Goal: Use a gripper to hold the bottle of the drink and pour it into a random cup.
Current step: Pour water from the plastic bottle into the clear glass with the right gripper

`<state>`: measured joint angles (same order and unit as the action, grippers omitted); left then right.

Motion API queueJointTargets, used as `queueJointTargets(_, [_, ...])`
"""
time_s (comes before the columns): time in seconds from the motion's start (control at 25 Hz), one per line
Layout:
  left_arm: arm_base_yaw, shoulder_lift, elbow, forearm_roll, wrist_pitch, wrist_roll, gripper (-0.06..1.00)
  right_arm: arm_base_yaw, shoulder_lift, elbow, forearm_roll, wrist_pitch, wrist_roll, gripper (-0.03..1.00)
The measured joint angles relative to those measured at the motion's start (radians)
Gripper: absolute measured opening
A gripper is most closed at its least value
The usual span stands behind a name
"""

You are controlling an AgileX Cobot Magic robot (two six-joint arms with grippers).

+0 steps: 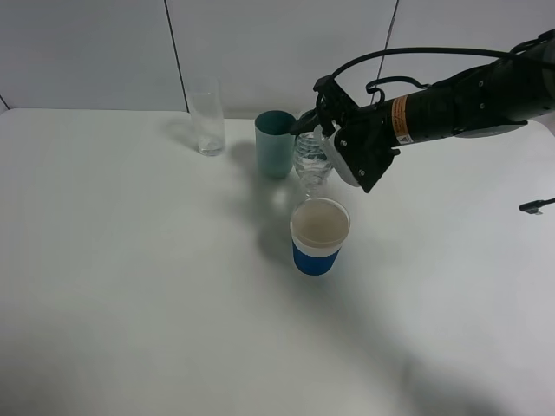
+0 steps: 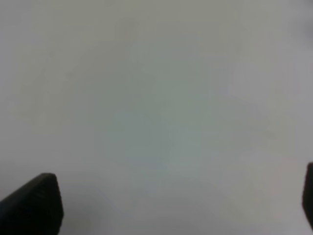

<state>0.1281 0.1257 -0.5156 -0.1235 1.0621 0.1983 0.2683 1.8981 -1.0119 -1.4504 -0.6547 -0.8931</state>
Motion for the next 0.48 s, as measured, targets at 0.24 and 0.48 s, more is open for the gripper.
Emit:
queueJointTargets(0.24, [0.0, 0.0, 0.0, 0.0, 0.0, 0.0, 0.99, 0.0, 0.0, 0.0, 0.008, 0.005, -0.044, 0.56])
queueJointTargets(0.48, [0.0, 0.0, 0.0, 0.0, 0.0, 0.0, 0.99, 0.0, 0.0, 0.0, 0.009, 0.005, -0.073, 0.56])
